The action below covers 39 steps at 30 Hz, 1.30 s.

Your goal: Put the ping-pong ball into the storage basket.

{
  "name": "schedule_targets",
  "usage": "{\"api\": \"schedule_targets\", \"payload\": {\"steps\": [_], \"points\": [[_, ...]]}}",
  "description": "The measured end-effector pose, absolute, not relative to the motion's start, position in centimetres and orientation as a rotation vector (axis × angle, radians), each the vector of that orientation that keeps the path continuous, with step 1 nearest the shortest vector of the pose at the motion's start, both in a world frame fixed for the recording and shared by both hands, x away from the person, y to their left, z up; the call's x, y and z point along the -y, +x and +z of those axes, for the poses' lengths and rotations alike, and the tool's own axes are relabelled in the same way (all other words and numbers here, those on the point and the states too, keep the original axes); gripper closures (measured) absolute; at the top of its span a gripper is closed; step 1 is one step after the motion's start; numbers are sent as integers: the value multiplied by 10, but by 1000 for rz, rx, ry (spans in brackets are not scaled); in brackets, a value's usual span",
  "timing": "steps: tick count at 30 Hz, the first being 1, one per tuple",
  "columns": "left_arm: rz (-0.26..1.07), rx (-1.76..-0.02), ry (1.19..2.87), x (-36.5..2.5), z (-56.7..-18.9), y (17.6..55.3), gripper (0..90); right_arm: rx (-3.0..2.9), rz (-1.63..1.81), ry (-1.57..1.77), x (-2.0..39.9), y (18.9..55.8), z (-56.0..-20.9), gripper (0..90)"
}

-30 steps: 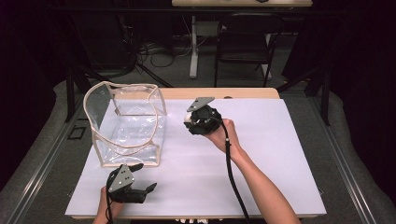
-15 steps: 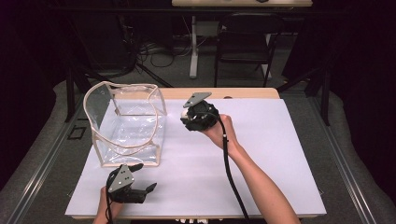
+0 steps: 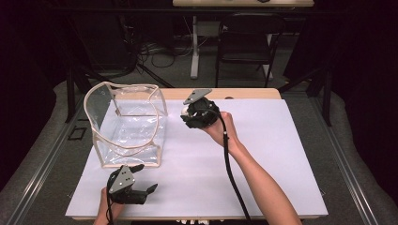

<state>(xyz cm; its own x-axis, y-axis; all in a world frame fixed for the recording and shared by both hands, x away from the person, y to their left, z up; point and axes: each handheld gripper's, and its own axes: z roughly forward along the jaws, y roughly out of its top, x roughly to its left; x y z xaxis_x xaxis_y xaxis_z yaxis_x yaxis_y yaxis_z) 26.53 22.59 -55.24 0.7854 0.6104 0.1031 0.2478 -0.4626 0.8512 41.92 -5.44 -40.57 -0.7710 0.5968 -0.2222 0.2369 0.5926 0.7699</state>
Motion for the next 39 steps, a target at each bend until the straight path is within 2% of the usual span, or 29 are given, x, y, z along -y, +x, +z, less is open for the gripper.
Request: {"api": "schedule_targets", "payload": {"steps": [39], "points": [[499,-634,2057,-225,-552,265,163,-2355,1045,624,43,424,-392,506]]}}
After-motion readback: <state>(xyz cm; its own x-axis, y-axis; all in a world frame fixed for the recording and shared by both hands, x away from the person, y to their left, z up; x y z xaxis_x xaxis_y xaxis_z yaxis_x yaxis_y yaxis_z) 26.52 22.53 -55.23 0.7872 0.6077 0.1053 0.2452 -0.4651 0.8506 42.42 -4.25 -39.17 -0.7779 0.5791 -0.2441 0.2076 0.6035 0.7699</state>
